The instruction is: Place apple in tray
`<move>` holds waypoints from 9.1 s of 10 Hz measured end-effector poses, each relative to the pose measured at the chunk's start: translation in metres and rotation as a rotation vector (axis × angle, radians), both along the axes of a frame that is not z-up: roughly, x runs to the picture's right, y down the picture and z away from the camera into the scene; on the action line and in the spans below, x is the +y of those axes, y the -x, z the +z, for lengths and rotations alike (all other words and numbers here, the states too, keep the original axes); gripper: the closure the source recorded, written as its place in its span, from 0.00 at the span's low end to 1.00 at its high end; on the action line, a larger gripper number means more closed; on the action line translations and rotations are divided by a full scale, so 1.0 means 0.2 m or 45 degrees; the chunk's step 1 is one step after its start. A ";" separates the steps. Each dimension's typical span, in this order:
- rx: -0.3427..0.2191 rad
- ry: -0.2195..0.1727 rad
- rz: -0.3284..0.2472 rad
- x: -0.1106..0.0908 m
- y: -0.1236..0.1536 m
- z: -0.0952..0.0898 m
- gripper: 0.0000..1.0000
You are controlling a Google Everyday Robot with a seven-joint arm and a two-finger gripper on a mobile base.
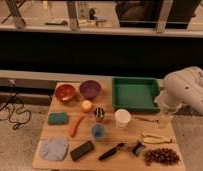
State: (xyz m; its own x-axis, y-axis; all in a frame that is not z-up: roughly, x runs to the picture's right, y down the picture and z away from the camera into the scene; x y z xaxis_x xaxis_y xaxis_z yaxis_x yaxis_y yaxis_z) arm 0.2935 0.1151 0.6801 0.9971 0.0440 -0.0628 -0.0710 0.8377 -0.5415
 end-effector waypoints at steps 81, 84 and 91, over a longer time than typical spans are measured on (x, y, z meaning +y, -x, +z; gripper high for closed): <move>-0.557 0.135 -0.254 -0.18 2.11 0.65 0.20; -0.566 0.160 -0.175 -0.18 2.06 0.69 0.20; -0.564 0.223 -0.148 -0.14 2.09 0.78 0.20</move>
State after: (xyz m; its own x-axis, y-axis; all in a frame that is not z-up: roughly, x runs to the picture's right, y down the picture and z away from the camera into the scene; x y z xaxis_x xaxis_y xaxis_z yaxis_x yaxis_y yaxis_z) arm -0.1246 0.0869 0.8363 0.9271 -0.0425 0.3724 0.2867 0.7201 -0.6318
